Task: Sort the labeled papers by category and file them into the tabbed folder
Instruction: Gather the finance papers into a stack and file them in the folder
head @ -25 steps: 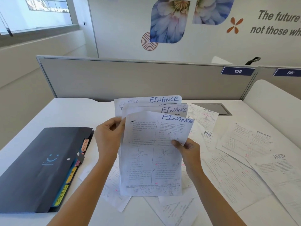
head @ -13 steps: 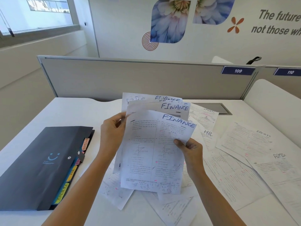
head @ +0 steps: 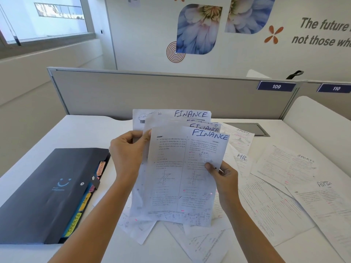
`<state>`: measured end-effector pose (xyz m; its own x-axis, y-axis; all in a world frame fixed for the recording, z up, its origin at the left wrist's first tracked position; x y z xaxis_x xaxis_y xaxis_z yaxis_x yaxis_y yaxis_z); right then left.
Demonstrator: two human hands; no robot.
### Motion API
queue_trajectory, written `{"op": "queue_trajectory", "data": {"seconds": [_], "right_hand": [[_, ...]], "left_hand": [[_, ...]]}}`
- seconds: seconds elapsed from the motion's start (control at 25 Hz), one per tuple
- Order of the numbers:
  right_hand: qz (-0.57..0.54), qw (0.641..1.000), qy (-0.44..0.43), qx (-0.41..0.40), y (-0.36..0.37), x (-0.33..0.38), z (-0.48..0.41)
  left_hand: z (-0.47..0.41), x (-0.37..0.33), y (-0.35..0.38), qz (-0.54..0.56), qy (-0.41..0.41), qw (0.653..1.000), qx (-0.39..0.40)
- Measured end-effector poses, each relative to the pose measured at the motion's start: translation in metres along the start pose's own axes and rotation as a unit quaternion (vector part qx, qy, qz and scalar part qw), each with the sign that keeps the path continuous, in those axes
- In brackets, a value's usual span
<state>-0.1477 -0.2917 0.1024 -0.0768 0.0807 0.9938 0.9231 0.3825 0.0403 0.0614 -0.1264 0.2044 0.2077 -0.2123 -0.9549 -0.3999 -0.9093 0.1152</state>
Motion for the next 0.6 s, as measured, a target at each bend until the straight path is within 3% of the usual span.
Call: {"op": "queue_trajectory", "data": {"seconds": [0.32, 0.6], "right_hand": [[-0.015, 1.0, -0.01, -0.023, -0.004, 0.0, 0.003], [-0.026, 0.999, -0.022, -0.007, 0.001, 0.003, 0.005]], "left_hand": [[0.002, 0.003, 0.0, 0.022, -0.03, 0.998, 0.044], [-0.004, -0.017, 0.011, 0.014, 0.001, 0.996, 0.085]]}}
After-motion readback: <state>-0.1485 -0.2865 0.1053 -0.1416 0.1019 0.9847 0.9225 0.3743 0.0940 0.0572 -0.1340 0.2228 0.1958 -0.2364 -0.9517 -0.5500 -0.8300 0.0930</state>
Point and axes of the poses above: each hand's wrist, its own z-axis away from the middle knuckle, its own y-axis out of the palm, x = y × z, the point moved 5 cm from there along -z, towards the middle knuckle, and after that the axes turned 7 degrees about z, right-handed, at the moved point
